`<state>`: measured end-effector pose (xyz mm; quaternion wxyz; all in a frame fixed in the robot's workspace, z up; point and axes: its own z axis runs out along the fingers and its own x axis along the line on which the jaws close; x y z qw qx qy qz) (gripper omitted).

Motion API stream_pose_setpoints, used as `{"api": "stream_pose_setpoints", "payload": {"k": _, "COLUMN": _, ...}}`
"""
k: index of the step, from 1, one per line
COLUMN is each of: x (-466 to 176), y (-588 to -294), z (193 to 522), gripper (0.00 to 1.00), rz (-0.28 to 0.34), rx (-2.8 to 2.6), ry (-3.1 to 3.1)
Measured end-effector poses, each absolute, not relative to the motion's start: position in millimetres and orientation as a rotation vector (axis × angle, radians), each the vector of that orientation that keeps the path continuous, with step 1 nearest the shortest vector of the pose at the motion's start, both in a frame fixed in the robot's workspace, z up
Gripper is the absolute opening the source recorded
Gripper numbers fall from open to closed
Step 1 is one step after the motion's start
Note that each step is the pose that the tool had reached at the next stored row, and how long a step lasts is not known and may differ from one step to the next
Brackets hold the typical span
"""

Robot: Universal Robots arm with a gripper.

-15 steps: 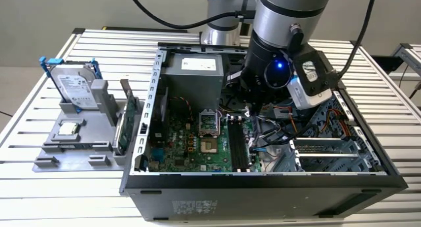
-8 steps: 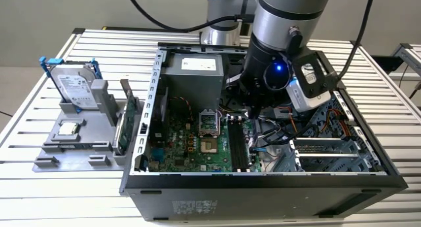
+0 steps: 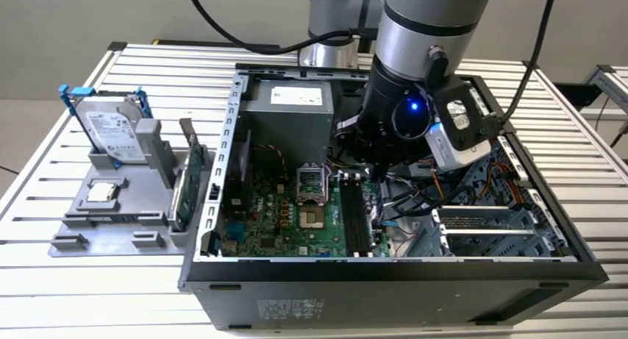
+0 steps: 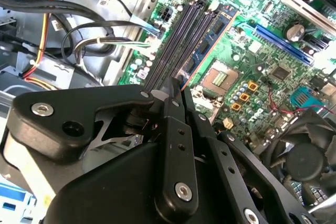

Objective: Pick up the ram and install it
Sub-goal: 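Insert the ram into the slot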

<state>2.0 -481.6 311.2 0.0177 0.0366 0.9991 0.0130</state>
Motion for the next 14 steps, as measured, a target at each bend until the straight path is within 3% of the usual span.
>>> {"api": "stream_pose_setpoints", "payload": {"k": 14, "x": 2.5, "y": -481.6, "z": 304.9, "gripper": 0.00, "rz": 0.041, "rx": 0.113, "ry": 3.103}}
